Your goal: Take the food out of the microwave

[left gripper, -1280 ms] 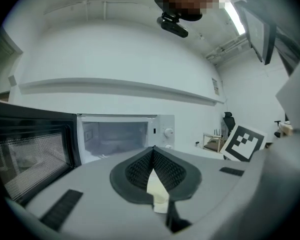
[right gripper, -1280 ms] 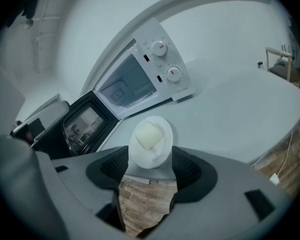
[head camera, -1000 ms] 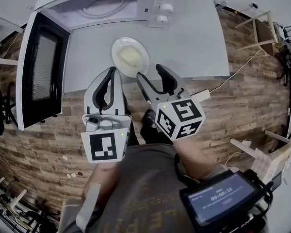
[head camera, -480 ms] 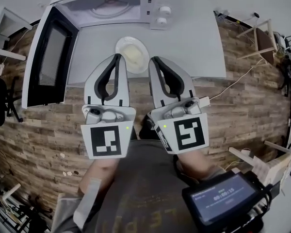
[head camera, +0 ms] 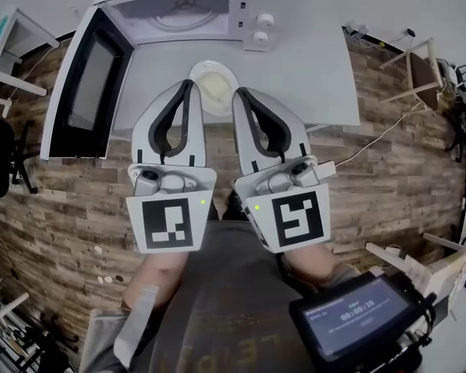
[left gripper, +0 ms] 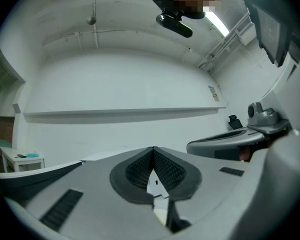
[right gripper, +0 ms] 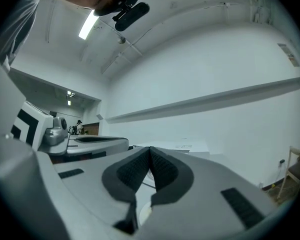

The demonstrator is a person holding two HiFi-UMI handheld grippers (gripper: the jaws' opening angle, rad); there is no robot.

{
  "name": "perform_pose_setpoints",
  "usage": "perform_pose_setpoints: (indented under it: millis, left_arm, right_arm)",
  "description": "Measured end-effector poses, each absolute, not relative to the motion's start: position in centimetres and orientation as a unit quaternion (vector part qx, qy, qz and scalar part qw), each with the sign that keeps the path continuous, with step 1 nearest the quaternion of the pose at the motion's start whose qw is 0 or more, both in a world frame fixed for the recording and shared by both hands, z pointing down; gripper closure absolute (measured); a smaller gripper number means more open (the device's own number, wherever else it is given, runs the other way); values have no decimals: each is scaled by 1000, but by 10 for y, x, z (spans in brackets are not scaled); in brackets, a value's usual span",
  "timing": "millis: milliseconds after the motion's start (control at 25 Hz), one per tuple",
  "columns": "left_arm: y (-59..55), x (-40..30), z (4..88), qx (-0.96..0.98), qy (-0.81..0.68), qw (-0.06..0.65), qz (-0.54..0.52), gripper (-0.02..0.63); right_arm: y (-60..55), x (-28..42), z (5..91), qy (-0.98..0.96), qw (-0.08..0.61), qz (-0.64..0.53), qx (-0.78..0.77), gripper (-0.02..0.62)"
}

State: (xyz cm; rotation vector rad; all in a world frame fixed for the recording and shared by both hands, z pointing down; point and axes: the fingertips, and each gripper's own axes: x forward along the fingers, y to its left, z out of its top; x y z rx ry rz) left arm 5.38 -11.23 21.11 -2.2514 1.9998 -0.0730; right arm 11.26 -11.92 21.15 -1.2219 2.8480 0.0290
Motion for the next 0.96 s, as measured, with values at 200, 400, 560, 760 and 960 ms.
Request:
perform_pose_setpoints:
  millis: [200, 400, 560, 760, 960]
  left_arm:
    - [-111, 52, 209, -743, 665, 66, -24, 598]
    - [-110, 52, 207, -742, 666, 72, -20, 598]
    - [-109, 54, 204, -743, 665, 75, -19, 598]
    - [-108, 56, 202, -744, 663, 80, -20, 598]
    - [-107, 55, 200, -743, 664, 80, -20, 598]
  right_arm:
    - [-116, 111, 203, 920, 27, 27, -391, 589]
    - [-114, 111, 200, 920, 31, 32, -390, 589]
    - [-114, 113, 199, 919, 30, 32, -392, 589]
    - [-115, 114, 201, 918, 31, 32, -394, 589]
    - [-116, 113, 200, 918, 30, 32, -395, 589]
